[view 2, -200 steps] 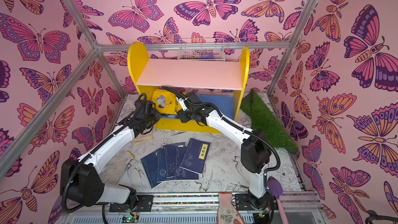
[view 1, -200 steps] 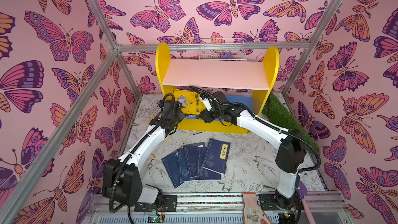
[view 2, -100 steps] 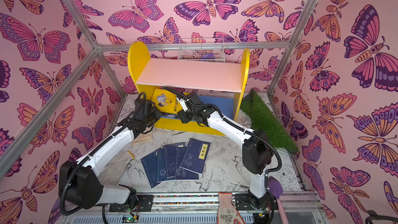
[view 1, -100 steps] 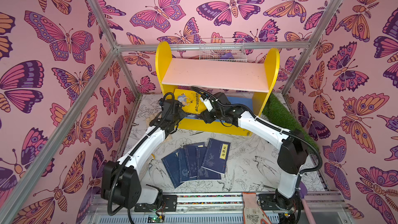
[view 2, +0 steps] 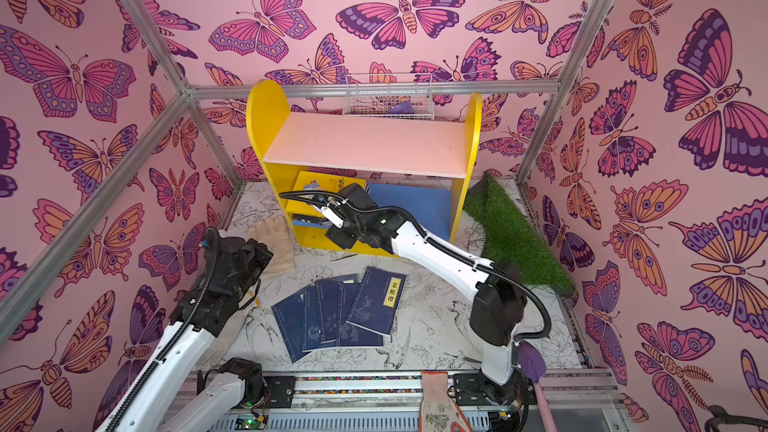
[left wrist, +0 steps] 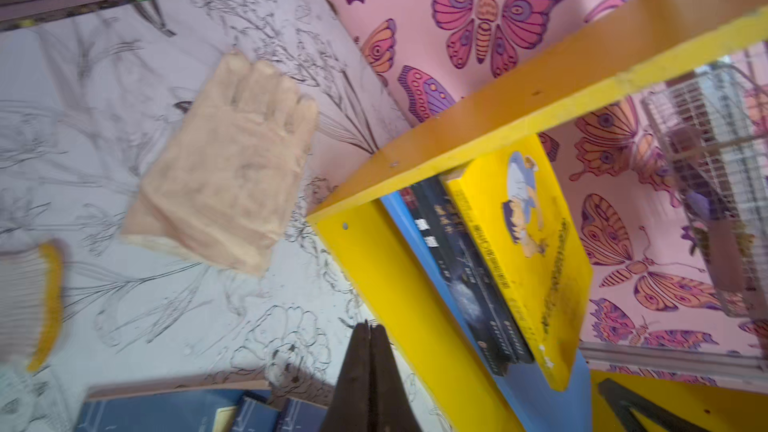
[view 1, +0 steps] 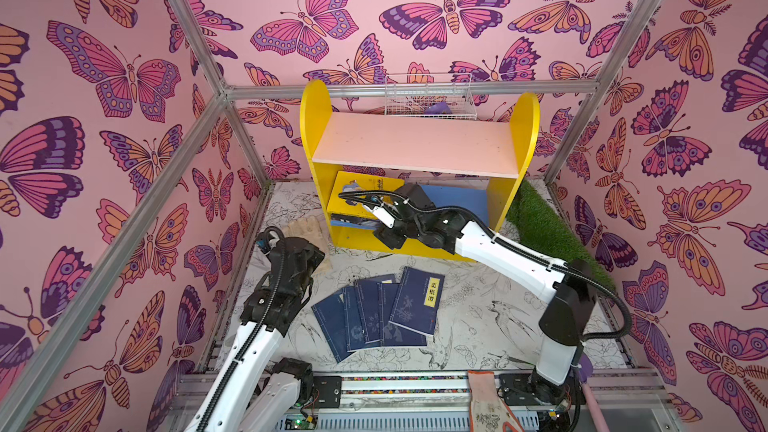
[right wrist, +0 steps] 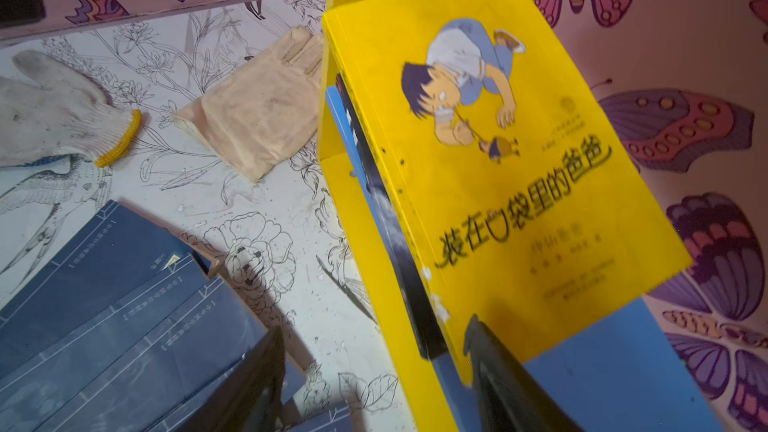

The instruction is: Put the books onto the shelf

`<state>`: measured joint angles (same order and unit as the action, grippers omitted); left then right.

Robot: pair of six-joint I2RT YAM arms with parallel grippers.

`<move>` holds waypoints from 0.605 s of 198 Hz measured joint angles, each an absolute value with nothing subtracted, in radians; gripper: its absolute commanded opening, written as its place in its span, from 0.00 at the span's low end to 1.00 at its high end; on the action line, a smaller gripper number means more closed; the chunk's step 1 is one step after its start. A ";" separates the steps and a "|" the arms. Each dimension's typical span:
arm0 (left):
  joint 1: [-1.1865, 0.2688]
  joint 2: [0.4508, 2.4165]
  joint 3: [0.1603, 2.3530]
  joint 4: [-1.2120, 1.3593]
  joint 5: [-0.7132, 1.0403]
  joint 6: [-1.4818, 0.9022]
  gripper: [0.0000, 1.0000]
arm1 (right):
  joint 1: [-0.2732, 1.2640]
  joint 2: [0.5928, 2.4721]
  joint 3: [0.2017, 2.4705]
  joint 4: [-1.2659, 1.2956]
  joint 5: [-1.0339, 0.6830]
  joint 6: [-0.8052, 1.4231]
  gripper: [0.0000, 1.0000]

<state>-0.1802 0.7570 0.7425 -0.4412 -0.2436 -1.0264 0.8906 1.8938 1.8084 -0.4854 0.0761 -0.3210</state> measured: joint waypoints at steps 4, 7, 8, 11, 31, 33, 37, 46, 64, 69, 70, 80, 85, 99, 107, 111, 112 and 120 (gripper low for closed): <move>-0.171 0.745 0.733 -0.451 -0.243 -1.032 0.00 | 0.892 1.911 1.829 -0.487 0.086 -0.337 0.71; -0.163 0.737 0.728 -0.457 -0.243 -1.033 0.00 | 0.893 1.924 1.842 -0.488 0.091 -0.348 0.71; -0.159 0.733 0.725 -0.459 -0.242 -1.034 0.00 | 0.893 1.929 1.848 -0.488 0.095 -0.353 0.71; -0.152 0.727 0.721 -0.465 -0.240 -1.036 0.00 | 0.894 1.940 1.859 -0.487 0.102 -0.364 0.71; -0.110 0.701 0.713 -0.495 -0.220 -1.037 0.00 | 0.891 2.017 1.927 -0.487 0.152 -0.432 0.72; -0.108 0.701 0.713 -0.496 -0.218 -1.037 0.00 | 0.890 2.026 1.937 -0.487 0.154 -0.439 0.72; -0.103 0.701 0.714 -0.498 -0.212 -1.037 0.00 | 0.890 2.040 1.951 -0.489 0.162 -0.448 0.72; -0.096 0.702 0.714 -0.500 -0.199 -1.036 0.00 | 0.888 2.080 1.992 -0.493 0.175 -0.470 0.72; -0.089 0.709 0.714 -0.503 -0.176 -1.032 0.00 | 0.889 2.149 2.070 -0.498 0.197 -0.500 0.72; -0.087 0.711 0.714 -0.503 -0.171 -1.030 0.00 | 0.889 2.162 2.082 -0.497 0.203 -0.506 0.72; -0.086 0.712 0.714 -0.503 -0.171 -1.030 0.00 | 0.889 2.164 2.085 -0.497 0.205 -0.508 0.72; -0.083 0.716 0.713 -0.503 -0.161 -1.029 0.00 | 0.892 2.177 2.096 -0.492 0.222 -0.522 0.72; -0.083 0.717 0.713 -0.503 -0.155 -1.029 0.00 | 0.892 2.179 2.099 -0.489 0.230 -0.526 0.72; -0.080 0.723 0.712 -0.501 -0.141 -1.027 0.00 | 0.895 2.180 2.101 -0.484 0.251 -0.535 0.72; -0.079 0.728 0.709 -0.498 -0.132 -1.026 0.00 | 0.895 2.180 2.101 -0.474 0.262 -0.540 0.72; -0.079 0.730 0.707 -0.497 -0.128 -1.026 0.00 | 0.896 2.180 2.101 -0.470 0.266 -0.543 0.72; -0.079 0.731 0.706 -0.497 -0.126 -1.026 0.00 | 0.896 2.180 2.101 -0.468 0.268 -0.544 0.72; -0.079 0.739 0.701 -0.494 -0.118 -1.026 0.00 | 0.896 2.180 2.101 -0.461 0.273 -0.548 0.72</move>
